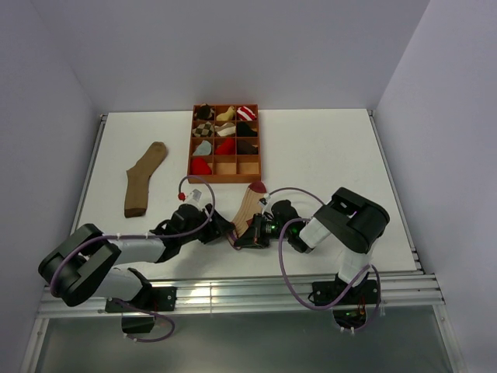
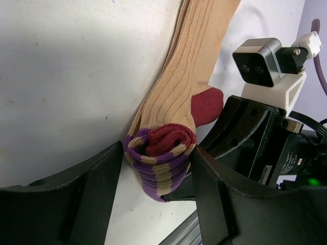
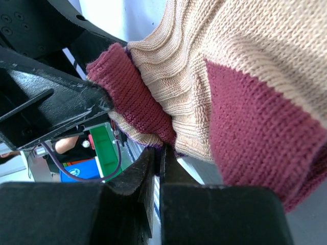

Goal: Roll the socks
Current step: Roll the sock at the center of the board.

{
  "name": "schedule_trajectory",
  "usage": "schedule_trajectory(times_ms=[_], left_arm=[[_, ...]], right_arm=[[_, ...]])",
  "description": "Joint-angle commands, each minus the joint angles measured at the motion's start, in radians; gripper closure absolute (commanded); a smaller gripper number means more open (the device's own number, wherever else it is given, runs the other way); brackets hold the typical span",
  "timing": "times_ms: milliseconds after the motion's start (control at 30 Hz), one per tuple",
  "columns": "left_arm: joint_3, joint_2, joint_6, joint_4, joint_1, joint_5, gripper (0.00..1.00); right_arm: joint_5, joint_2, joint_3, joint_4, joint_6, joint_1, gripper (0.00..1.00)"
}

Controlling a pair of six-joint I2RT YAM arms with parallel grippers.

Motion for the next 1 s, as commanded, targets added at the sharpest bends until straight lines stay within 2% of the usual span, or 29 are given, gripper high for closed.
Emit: schedule_trajectory(times_ms=[0, 100, 133, 233, 333, 367, 400, 467, 500, 600, 700, 733, 867, 967], left_arm=[[-0.009, 0.056, 0.004, -0.095, -0.007, -0.019, 0.38], [0.008, 0.079, -0.005, -0.147, -0.007, -0.028, 0.45], [0.015, 0.082, -0.005, -0.185, -0.007, -0.036, 0.54], [0.057, 0.095, 0.001, -0.259, -0.007, -0.054, 0.66], [0.129, 0.101, 0.015, -0.412, -0.007, -0.086, 0.73], [0.181, 0.107, 0.028, -0.484, -0.007, -0.095, 0.76], [0.21, 0.11, 0.036, -0.562, -0.007, -0.096, 0.78], [0.308, 0.131, 0.065, -0.661, -0.007, -0.141, 0.83], [0.342, 0.141, 0.079, -0.757, -0.007, -0.152, 0.84], [0.489, 0.205, 0.129, -0.941, -0.01, -0.189, 0.88], [0.624, 0.305, 0.185, -1.049, -0.011, -0.189, 0.92], [0.676, 0.349, 0.209, -1.101, -0.011, -0.185, 0.94], [0.777, 0.441, 0.258, -1.187, -0.011, -0.158, 0.96], [0.85, 0.501, 0.294, -1.248, -0.011, -0.145, 0.95]], right_arm=[[0.055, 0.026, -0.016, -0.224, -0.059, 0.003, 1.0], [0.061, 0.017, -0.012, -0.241, -0.066, 0.004, 1.0], [0.064, 0.008, -0.01, -0.262, -0.074, 0.004, 1.0], [0.084, -0.029, 0.004, -0.316, -0.105, 0.004, 1.0], [0.124, -0.102, 0.021, -0.397, -0.155, 0.006, 0.99], [0.144, -0.124, 0.027, -0.423, -0.172, 0.007, 0.96], [0.179, -0.148, 0.042, -0.451, -0.189, 0.009, 0.86], [0.228, -0.225, 0.071, -0.538, -0.247, 0.016, 0.76], [0.254, -0.251, 0.085, -0.572, -0.27, 0.029, 0.67], [0.401, -0.354, 0.137, -0.701, -0.353, 0.058, 0.57], [0.591, -0.448, 0.175, -0.787, -0.431, 0.118, 0.53], [0.713, -0.486, 0.183, -0.814, -0.448, 0.16, 0.51], [0.95, -0.515, 0.257, -0.87, -0.53, 0.295, 0.47], [1.062, -0.483, 0.292, -0.884, -0.583, 0.396, 0.44]])
